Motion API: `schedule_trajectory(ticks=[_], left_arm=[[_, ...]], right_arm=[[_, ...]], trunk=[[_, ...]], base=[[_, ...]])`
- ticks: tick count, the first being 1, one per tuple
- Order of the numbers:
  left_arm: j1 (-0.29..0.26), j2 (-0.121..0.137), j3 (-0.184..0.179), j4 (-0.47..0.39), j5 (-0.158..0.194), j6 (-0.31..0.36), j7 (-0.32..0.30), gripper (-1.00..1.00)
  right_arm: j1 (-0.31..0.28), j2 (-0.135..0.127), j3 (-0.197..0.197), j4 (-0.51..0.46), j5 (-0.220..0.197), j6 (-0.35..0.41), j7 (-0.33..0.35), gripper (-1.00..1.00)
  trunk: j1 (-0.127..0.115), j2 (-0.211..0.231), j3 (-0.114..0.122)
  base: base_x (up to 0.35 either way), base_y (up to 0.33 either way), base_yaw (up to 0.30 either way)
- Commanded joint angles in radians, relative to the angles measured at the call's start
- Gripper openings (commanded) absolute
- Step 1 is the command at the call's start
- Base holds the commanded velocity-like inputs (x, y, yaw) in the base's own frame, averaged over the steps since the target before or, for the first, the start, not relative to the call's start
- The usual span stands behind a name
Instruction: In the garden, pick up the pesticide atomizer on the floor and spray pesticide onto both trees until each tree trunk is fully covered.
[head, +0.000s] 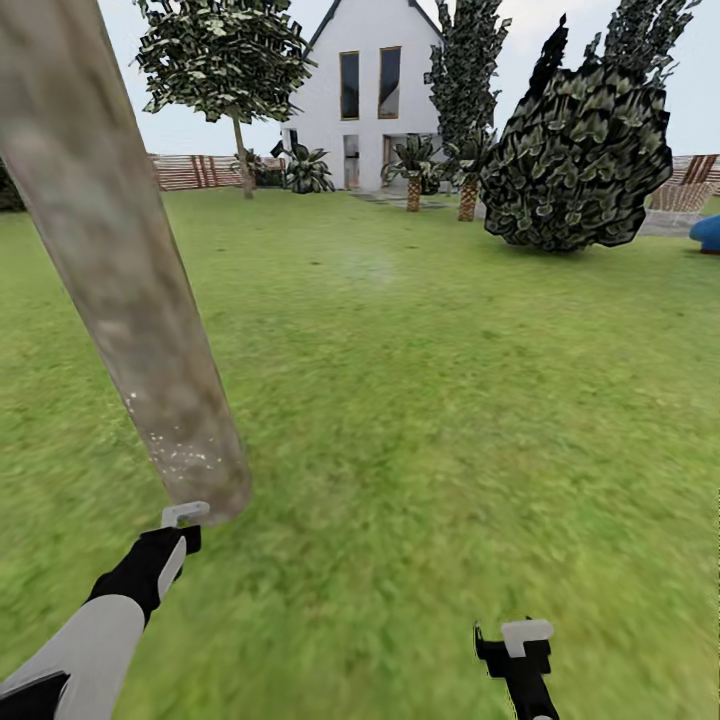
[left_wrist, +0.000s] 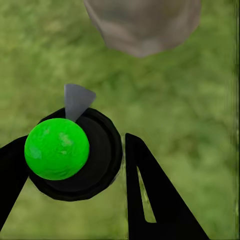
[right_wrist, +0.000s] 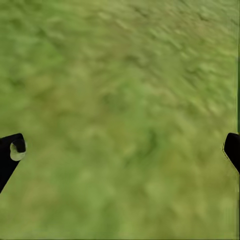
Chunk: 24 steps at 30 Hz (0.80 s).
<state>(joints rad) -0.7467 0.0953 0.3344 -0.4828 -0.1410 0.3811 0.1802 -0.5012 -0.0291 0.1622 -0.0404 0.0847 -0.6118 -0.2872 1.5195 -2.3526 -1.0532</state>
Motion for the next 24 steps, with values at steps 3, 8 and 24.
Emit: schedule_trajectory(ticks=[3, 8, 24], left_arm=[[-0.001, -0.001, 0.005, -0.002, -0.011, 0.006, -0.002, -1.00], [-0.001, -0.002, 0.005, -0.002, -0.011, 0.005, -0.002, -1.00], [-0.001, -0.002, 0.005, -0.002, -0.008, 0.005, -0.002, -1.00]], right_arm=[[0.000, 0.000, 0.005, 0.000, 0.009, 0.001, -0.010, 1.00], [0.000, 0.000, 0.005, 0.000, 0.009, 0.001, -0.010, 1.00], [0.000, 0.000, 0.005, 0.000, 0.009, 0.002, -0.010, 1.00]], trunk=[[0.000, 0.000, -0.001], [0.000, 0.000, -0.001], [0.000, 0.000, -0.001]], base=[[0.088, -0.266, 0.007], [0.082, -0.268, 0.000], [0.117, -0.259, 0.170]])
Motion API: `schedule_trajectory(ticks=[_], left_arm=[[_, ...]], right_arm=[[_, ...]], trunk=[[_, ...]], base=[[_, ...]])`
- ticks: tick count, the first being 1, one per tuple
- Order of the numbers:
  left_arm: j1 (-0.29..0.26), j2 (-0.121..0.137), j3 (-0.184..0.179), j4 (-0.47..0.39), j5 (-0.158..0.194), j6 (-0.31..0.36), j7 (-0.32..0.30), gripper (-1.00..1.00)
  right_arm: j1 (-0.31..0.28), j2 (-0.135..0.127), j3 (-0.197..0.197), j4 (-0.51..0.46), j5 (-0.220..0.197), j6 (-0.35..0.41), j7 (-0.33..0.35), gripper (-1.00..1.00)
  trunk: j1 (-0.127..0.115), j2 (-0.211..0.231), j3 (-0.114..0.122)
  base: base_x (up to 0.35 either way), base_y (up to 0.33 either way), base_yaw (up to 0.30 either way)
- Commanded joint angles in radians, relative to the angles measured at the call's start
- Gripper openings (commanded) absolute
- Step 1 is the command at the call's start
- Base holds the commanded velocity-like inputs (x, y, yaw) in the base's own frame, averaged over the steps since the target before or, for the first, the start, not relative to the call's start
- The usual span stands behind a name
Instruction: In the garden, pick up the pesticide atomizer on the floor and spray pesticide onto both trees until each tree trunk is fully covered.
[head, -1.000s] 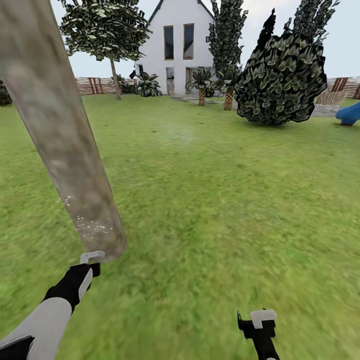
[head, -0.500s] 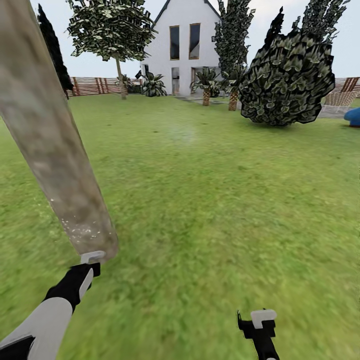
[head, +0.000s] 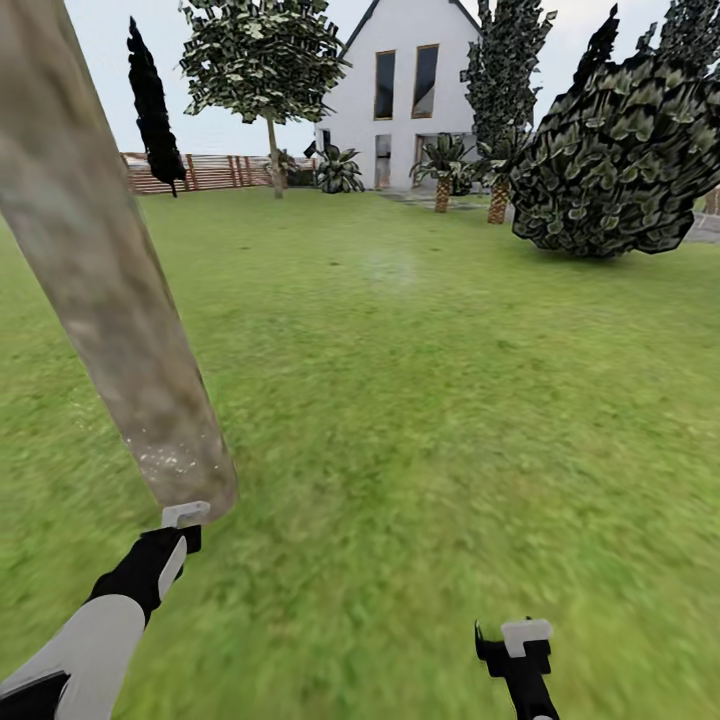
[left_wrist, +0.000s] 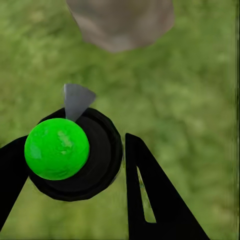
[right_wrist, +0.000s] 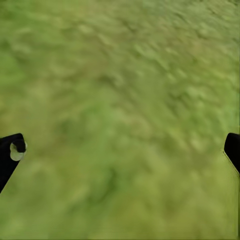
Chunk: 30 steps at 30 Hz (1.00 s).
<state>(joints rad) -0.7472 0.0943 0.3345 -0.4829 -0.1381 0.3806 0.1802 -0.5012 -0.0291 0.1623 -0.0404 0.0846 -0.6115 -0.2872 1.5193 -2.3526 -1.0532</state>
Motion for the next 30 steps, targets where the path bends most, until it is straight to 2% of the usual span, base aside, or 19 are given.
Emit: schedule_trajectory(ticks=[1, 8, 14, 19, 22, 23, 26, 28, 30], left_arm=[[-0.001, -0.001, 0.005, -0.002, -0.011, 0.006, -0.002, -1.00], [-0.001, -0.002, 0.003, -0.003, -0.012, 0.006, -0.002, -1.00], [-0.003, -0.004, -0.001, -0.022, -0.012, 0.010, -0.001, -1.00], [-0.021, -0.009, -0.002, -0.026, -0.011, 0.012, -0.001, -1.00], [-0.023, -0.016, -0.002, -0.075, -0.011, 0.017, -0.004, -1.00], [-0.016, -0.015, -0.002, -0.125, -0.012, 0.021, -0.006, -1.00], [-0.020, -0.016, -0.003, -0.140, -0.012, 0.024, -0.008, -1.00], [-0.037, -0.017, -0.006, -0.142, -0.012, 0.042, -0.008, -1.00], [-0.086, -0.021, -0.006, -0.143, -0.012, 0.098, -0.013, -1.00]], right_arm=[[0.000, 0.000, 0.005, 0.001, 0.009, 0.001, -0.010, 1.00], [0.000, 0.000, 0.005, 0.001, 0.009, 0.001, -0.010, 1.00], [0.000, 0.000, 0.005, 0.001, 0.009, 0.001, -0.010, 1.00], [0.000, 0.000, 0.004, 0.001, 0.009, 0.002, -0.010, 1.00], [0.000, 0.000, 0.004, 0.000, 0.009, 0.002, -0.010, 1.00], [0.000, 0.000, 0.005, -0.001, 0.009, 0.002, -0.010, 1.00], [0.000, 0.000, 0.005, -0.001, 0.009, 0.002, -0.010, 1.00], [0.000, 0.000, 0.004, -0.001, 0.009, 0.002, -0.010, 1.00], [0.000, 0.000, 0.004, -0.001, 0.008, 0.002, -0.010, 1.00]], trunk=[[0.000, 0.000, -0.001], [0.000, 0.000, -0.001], [0.000, 0.000, -0.001], [0.000, 0.000, -0.001], [0.000, 0.000, -0.001], [0.000, 0.000, -0.001], [0.000, 0.000, -0.001], [0.000, 0.000, -0.001], [0.000, 0.000, -0.001]], base=[[0.215, -0.220, 0.015], [0.129, -0.242, 0.031], [0.011, -0.273, 0.264], [0.163, -0.246, 0.276], [0.238, -0.200, 0.277], [0.100, -0.077, 0.277], [0.024, -0.019, 0.277], [0.004, -0.003, 0.271], [0.001, -0.001, 0.092]])
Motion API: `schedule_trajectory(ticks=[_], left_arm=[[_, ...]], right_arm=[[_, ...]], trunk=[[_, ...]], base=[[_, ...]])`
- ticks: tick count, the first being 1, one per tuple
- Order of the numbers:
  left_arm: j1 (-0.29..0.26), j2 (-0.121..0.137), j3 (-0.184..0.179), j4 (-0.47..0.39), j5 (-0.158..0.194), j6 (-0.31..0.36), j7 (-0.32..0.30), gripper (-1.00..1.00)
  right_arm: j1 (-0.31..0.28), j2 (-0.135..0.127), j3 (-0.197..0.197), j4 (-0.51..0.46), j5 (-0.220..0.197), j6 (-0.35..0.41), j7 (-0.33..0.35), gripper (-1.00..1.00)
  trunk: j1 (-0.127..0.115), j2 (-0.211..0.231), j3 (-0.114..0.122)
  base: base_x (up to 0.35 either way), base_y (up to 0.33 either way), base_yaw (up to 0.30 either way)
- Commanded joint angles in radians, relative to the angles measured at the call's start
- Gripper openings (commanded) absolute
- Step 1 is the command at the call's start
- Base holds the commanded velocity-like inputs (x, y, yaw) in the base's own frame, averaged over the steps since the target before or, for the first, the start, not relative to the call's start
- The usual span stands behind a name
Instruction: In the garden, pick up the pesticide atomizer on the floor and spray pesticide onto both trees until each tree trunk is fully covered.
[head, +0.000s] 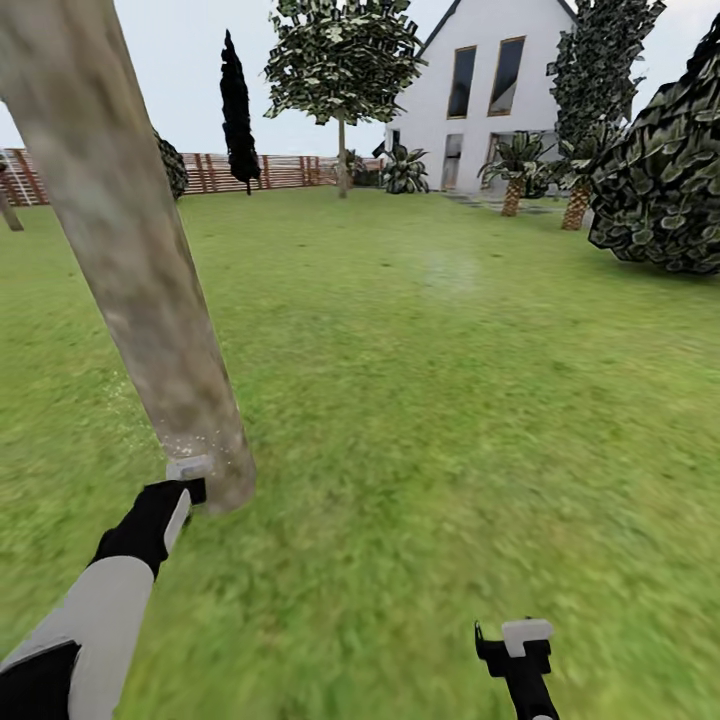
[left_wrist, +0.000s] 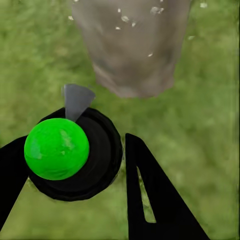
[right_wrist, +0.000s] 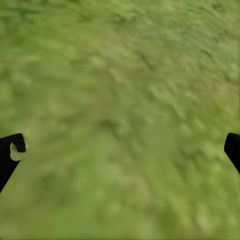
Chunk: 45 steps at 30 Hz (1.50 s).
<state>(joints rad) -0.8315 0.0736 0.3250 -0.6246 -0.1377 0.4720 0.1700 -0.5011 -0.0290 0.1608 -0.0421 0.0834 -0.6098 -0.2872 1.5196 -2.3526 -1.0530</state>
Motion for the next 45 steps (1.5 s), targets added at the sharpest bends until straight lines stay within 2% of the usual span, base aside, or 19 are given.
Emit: schedule_trajectory(ticks=[1, 3, 4, 6, 8, 9, 10, 18, 23, 29, 45], left_arm=[[-0.017, -0.005, 0.003, 0.000, -0.012, 0.015, -0.005, -1.00], [-0.045, -0.029, -0.001, 0.000, -0.015, 0.024, -0.007, -1.00], [-0.058, -0.033, -0.009, 0.000, -0.016, 0.027, -0.007, -1.00], [-0.067, -0.018, -0.018, -0.002, -0.019, 0.052, -0.007, -1.00], [-0.067, 0.022, -0.019, -0.050, -0.016, 0.105, -0.010, -1.00], [-0.060, 0.051, -0.020, -0.093, -0.014, 0.139, -0.014, -1.00], [-0.056, 0.057, -0.022, -0.103, -0.014, 0.148, -0.015, -1.00], [-0.051, 0.053, -0.023, -0.115, -0.014, 0.151, -0.014, -1.00], [-0.051, 0.047, -0.022, -0.114, -0.014, 0.151, -0.015, -1.00], [-0.051, 0.046, -0.021, -0.113, -0.015, 0.150, -0.015, -1.00], [-0.051, 0.046, -0.021, -0.114, -0.016, 0.151, -0.015, -1.00]], right_arm=[[-0.001, 0.000, 0.005, 0.001, 0.009, 0.000, -0.010, 1.00], [-0.001, 0.000, 0.005, 0.001, 0.010, -0.001, -0.010, 1.00], [-0.001, 0.000, 0.006, 0.001, 0.010, -0.001, -0.010, 1.00], [-0.001, -0.001, 0.005, 0.001, 0.010, 0.000, -0.010, 1.00], [-0.001, -0.002, 0.005, 0.001, 0.010, 0.001, -0.010, 1.00], [-0.001, -0.001, 0.005, 0.001, 0.009, 0.001, -0.010, 1.00], [-0.001, -0.001, 0.005, 0.001, 0.009, 0.001, -0.011, 1.00], [-0.001, -0.002, 0.005, 0.001, 0.009, 0.001, -0.012, 1.00], [-0.001, -0.001, 0.005, 0.001, 0.009, 0.001, -0.012, 1.00], [-0.001, -0.002, 0.005, 0.001, 0.009, 0.001, -0.012, 1.00], [-0.001, -0.002, 0.005, 0.001, 0.009, 0.001, -0.011, 1.00]], trunk=[[0.000, 0.000, -0.001], [0.000, 0.000, -0.001], [0.000, 0.000, -0.001], [0.000, 0.000, -0.001], [0.000, 0.000, -0.001], [0.000, 0.000, -0.001], [0.000, 0.000, -0.001], [0.000, 0.000, -0.001], [0.000, 0.000, -0.001], [0.000, 0.000, -0.001], [0.000, 0.000, -0.001]], base=[[0.000, 0.000, 0.027], [0.000, 0.000, 0.009], [0.000, 0.000, 0.002], [0.000, 0.000, 0.000], [0.000, 0.000, 0.000], [0.000, 0.000, 0.000], [0.000, 0.000, 0.000], [0.000, 0.000, 0.198], [0.229, -0.124, 0.128], [0.174, -0.222, 0.004], [0.018, -0.273, 0.000]])
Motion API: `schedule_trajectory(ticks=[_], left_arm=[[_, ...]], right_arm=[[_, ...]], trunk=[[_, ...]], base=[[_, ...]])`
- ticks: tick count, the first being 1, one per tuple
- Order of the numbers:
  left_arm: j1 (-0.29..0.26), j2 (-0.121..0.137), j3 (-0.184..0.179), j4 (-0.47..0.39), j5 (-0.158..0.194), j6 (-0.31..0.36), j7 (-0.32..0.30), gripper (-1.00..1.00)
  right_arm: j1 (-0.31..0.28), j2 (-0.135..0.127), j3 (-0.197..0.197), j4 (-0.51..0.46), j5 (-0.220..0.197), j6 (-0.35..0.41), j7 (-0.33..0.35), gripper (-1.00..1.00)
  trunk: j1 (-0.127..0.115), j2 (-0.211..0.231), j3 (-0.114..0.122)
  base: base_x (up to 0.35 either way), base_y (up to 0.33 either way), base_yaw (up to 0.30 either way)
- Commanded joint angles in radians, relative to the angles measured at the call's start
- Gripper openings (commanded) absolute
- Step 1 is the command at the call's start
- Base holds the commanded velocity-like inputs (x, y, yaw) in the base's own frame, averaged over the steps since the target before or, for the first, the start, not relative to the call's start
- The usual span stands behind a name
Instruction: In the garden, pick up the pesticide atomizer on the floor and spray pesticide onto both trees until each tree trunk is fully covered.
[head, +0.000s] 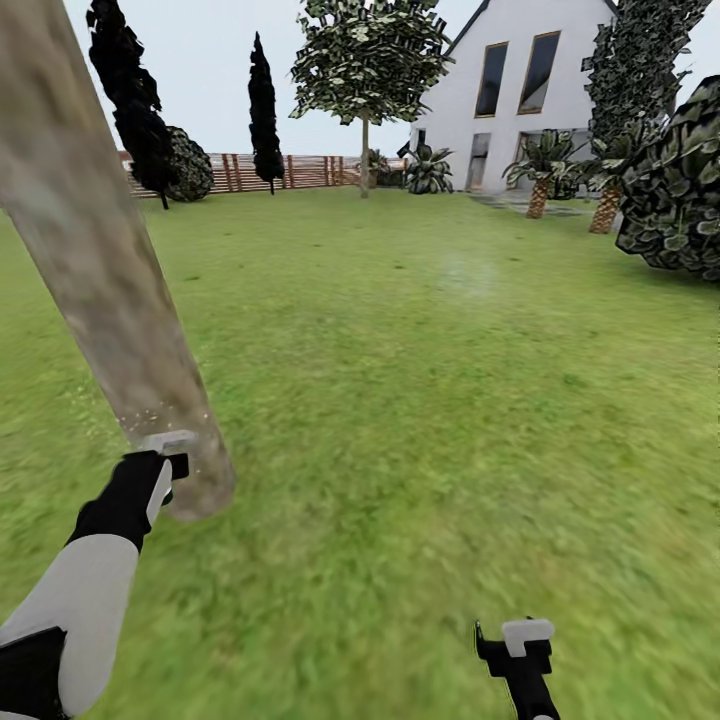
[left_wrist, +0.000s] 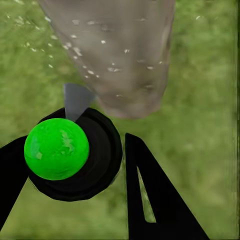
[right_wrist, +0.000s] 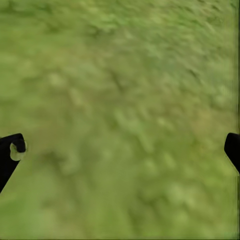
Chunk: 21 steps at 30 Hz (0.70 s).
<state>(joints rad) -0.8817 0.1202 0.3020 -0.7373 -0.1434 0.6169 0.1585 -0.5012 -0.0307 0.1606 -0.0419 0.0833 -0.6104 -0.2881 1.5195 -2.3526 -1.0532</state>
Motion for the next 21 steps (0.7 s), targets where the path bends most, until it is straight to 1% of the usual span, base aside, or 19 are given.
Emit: schedule_trajectory(ticks=[1, 13, 21], left_arm=[[-0.001, -0.001, 0.002, -0.002, -0.011, 0.006, -0.004, -1.00], [-0.003, -0.001, 0.002, -0.001, -0.011, 0.006, -0.002, -1.00], [0.000, 0.001, -0.001, -0.001, -0.013, 0.004, 0.003, -1.00]], right_arm=[[0.000, 0.000, 0.005, 0.001, 0.009, 0.001, -0.010, 1.00], [0.000, 0.000, 0.005, 0.001, 0.009, 0.001, -0.010, 1.00], [0.000, 0.000, 0.005, 0.001, 0.009, 0.001, -0.010, 1.00]], trunk=[[0.000, 0.000, -0.001], [0.000, 0.000, -0.001], [0.000, 0.000, -0.001]], base=[[0.084, -0.275, 0.000], [0.114, -0.275, 0.004], [0.120, -0.271, 0.253]])
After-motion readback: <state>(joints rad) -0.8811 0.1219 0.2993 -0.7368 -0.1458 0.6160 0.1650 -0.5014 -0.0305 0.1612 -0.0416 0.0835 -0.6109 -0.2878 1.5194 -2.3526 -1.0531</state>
